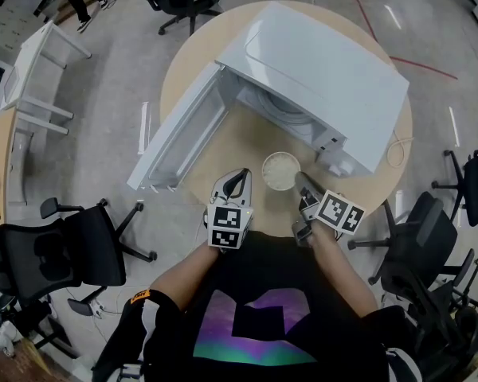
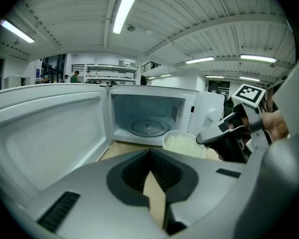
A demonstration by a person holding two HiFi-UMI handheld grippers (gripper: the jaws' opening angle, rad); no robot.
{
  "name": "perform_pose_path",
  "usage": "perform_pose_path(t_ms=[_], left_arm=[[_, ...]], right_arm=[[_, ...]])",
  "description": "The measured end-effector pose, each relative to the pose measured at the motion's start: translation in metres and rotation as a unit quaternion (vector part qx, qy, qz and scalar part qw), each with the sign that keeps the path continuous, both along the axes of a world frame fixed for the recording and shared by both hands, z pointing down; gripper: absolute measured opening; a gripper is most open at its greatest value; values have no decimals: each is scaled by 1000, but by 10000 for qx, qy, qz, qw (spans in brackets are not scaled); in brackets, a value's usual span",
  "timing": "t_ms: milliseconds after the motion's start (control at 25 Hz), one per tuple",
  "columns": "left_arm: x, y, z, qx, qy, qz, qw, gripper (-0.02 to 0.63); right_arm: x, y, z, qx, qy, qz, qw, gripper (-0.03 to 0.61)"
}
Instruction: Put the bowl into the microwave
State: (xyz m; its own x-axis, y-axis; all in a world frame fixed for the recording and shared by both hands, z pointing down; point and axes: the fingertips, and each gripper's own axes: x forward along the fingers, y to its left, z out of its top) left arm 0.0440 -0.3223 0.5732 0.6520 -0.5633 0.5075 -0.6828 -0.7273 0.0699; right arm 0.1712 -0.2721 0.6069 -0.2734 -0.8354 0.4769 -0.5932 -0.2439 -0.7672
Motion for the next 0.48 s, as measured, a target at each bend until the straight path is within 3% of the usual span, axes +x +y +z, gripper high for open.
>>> perform_pose_path(t_ms=[480], left_arm=[[-33, -29, -16, 138, 288, -15, 9995, 46]], right_arm=[[-30, -21, -29, 187, -21, 308, 9993, 42]])
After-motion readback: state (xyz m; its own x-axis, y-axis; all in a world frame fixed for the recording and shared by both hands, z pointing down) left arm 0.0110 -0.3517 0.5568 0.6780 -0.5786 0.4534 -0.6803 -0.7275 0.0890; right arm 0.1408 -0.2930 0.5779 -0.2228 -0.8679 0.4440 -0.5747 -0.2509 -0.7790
